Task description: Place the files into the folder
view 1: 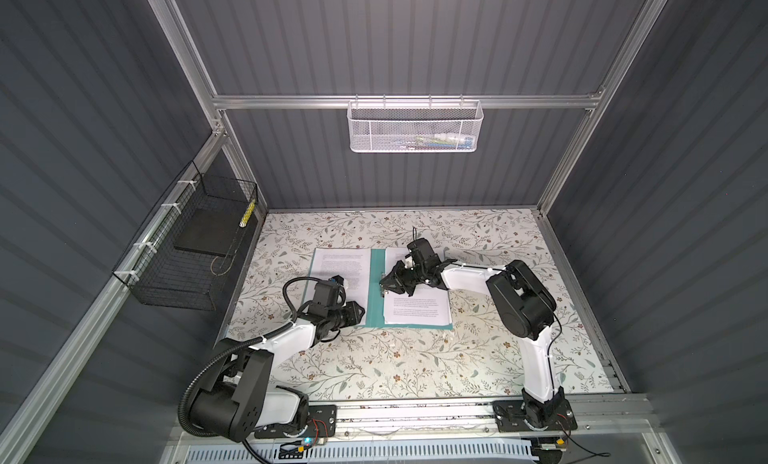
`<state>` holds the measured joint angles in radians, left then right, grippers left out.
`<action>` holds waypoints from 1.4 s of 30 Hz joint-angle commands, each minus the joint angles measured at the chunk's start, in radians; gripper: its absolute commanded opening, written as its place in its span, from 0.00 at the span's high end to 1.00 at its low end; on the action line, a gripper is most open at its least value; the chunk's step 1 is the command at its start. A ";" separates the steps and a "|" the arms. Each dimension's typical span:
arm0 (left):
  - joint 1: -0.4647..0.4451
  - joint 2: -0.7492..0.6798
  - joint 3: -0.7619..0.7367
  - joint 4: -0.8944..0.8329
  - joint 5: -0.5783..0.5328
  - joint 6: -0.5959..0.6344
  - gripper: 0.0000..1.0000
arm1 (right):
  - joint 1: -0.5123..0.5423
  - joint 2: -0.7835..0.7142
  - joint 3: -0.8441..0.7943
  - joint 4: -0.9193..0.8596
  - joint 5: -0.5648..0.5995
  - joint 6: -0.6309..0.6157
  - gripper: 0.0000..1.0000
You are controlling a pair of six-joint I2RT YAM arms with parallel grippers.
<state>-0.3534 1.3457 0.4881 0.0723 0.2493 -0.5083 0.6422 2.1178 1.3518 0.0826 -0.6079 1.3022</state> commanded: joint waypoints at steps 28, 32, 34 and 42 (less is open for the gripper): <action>0.009 0.033 -0.002 0.035 0.010 0.011 0.67 | 0.002 0.027 0.027 0.032 -0.034 0.015 0.84; 0.010 0.027 -0.006 0.034 0.006 0.009 0.67 | 0.004 0.025 0.014 0.044 -0.039 0.029 0.83; 0.010 0.027 -0.008 0.034 0.007 0.011 0.67 | 0.004 0.021 0.009 0.050 -0.040 0.032 0.83; 0.010 0.030 -0.009 0.038 0.007 0.011 0.67 | 0.004 0.012 -0.011 0.060 -0.038 0.040 0.81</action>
<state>-0.3515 1.3750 0.4881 0.1062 0.2504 -0.5079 0.6422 2.1204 1.3533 0.1265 -0.6334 1.3315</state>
